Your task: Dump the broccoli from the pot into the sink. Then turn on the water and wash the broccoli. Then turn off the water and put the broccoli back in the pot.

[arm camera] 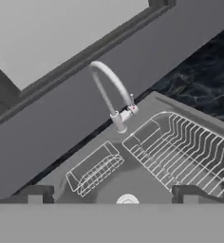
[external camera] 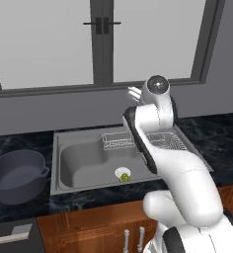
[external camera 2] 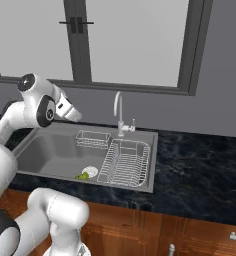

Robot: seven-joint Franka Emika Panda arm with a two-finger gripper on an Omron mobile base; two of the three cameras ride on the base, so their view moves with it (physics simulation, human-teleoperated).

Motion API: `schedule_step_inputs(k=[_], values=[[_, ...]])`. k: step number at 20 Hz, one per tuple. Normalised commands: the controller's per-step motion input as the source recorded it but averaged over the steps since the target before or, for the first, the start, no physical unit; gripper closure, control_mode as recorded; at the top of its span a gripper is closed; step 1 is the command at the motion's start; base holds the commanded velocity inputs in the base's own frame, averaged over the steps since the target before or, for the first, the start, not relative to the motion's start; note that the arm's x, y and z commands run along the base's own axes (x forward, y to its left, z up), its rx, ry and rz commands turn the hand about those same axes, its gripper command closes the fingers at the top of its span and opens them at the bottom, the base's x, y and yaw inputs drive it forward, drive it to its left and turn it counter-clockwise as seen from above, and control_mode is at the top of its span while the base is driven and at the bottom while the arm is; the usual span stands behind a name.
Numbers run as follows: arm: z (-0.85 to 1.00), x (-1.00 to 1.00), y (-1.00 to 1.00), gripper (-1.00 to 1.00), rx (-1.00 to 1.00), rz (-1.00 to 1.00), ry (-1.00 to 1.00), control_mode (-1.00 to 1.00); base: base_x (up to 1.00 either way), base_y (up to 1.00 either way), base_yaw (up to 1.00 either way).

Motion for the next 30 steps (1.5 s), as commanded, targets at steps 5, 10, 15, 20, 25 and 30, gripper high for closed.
schedule_step_inputs(k=[5,10,15,20,25,30], values=[[0.01,0.0,0.39,-1.0,-0.47,0.03,0.28,-1.0,0.0,0.0,0.0],[0.0,0.0,0.02,-1.0,-0.18,0.16,0.47,-1.0,0.0,0.0,0.0],[-0.05,-0.06,-0.09,-1.0,0.12,0.18,0.28,-1.0,0.0,0.0,0.0],[-0.07,-0.05,-0.11,-1.0,0.26,0.16,0.15,-1.0,0.0,0.0,0.0],[-0.53,-0.02,0.0,-1.0,0.2,0.1,0.05,-1.0,0.0,0.0,0.0],[-0.68,0.0,0.0,-1.0,0.07,0.1,0.12,-1.0,0.0,0.0,0.0]])
